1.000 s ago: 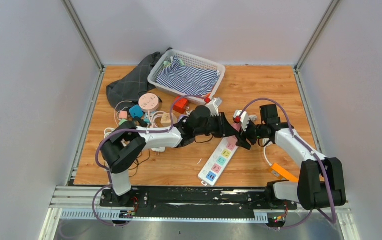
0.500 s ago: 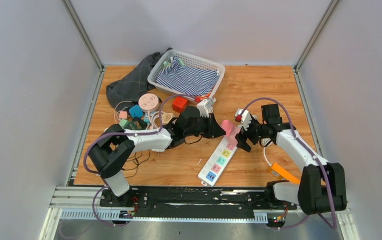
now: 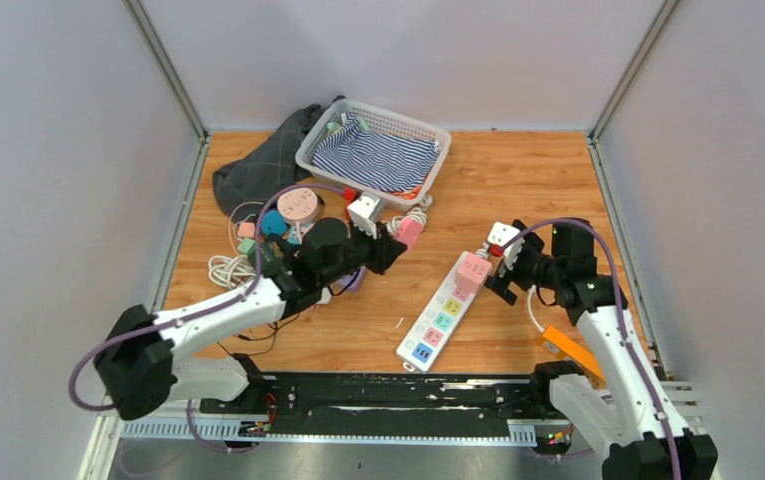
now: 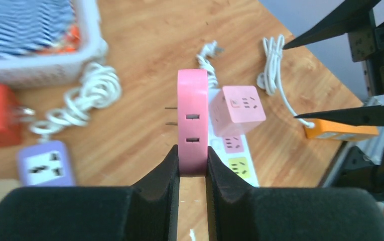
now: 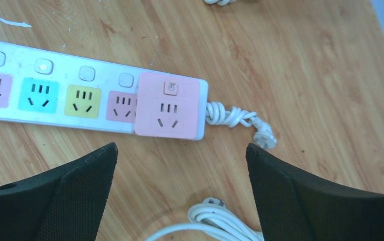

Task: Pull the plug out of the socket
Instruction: Remove the plug from the socket, then place the plug at the center of the board.

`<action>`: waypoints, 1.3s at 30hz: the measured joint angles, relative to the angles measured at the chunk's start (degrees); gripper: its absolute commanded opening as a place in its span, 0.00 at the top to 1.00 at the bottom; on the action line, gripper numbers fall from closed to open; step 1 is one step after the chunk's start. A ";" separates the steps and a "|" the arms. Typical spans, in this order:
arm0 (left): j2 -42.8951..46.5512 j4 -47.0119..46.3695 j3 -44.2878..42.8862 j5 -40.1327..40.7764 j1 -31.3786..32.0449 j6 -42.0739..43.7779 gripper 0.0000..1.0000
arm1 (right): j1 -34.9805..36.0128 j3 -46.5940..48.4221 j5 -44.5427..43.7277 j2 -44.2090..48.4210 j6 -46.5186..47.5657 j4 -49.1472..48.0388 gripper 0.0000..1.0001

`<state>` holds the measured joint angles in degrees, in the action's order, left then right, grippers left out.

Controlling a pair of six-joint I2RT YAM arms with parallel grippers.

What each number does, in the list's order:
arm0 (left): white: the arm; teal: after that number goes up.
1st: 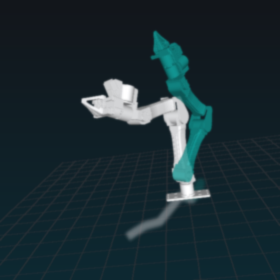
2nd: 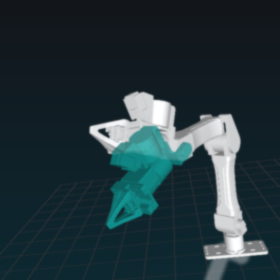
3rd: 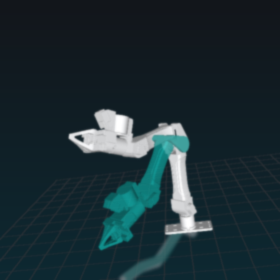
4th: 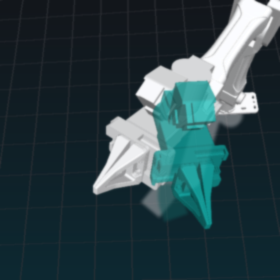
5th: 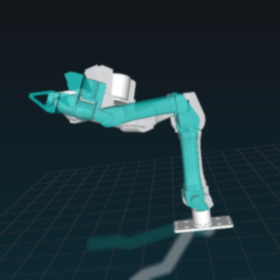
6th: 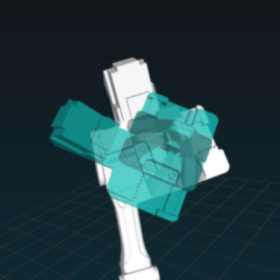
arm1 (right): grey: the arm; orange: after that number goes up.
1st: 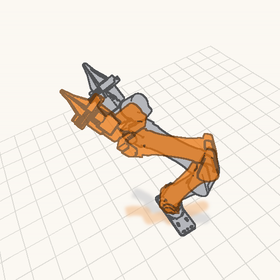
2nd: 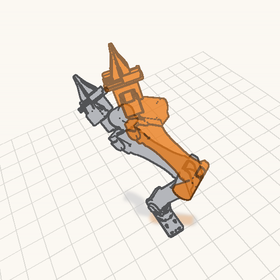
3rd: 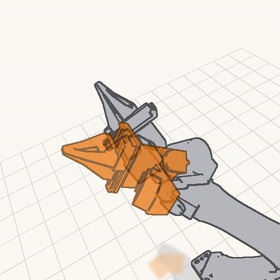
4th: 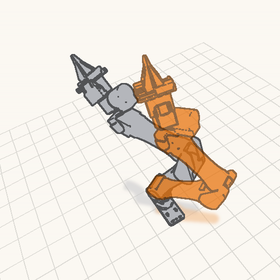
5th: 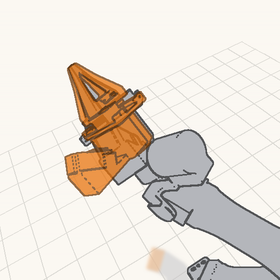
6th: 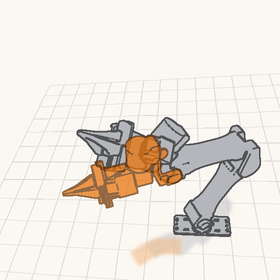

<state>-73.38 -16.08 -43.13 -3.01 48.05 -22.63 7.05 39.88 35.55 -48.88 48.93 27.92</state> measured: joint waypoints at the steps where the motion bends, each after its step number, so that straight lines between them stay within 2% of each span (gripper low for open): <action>1: 2.10 0.22 0.63 1.14 -0.09 1.68 1.00 | -0.48 -0.07 0.09 1.33 0.35 0.39 0.01; 7: 16.96 2.16 2.29 9.11 -1.31 13.68 1.00 | -3.28 -2.27 3.08 4.24 3.41 1.70 0.03; 11: 20.00 2.25 1.84 14.73 -3.58 17.57 1.00 | -3.34 -3.48 3.85 1.01 5.53 3.54 0.04; 17: 11.56 7.72 -3.98 17.59 -11.74 16.28 1.00 | -3.34 -4.66 3.41 -1.20 8.31 3.87 0.04; 23: 3.06 15.76 -12.44 15.19 -18.99 12.50 1.00 | -3.61 -5.40 2.19 -2.05 9.94 3.87 0.04; 27: -2.05 21.20 -18.03 14.80 -20.50 10.23 1.00 | -4.07 -5.77 1.77 -2.16 10.80 3.87 0.04; 33: -7.89 31.04 -24.44 18.27 -21.66 5.38 1.00 | -4.90 -5.84 1.68 -2.38 11.21 3.87 0.04; 39: -14.56 38.38 -29.33 15.93 -25.27 3.06 1.00 | -5.20 -5.99 1.68 -2.40 11.76 3.87 0.04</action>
<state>-87.94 22.31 -72.47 12.93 22.79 -19.57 1.85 33.89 37.23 -51.29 60.69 31.79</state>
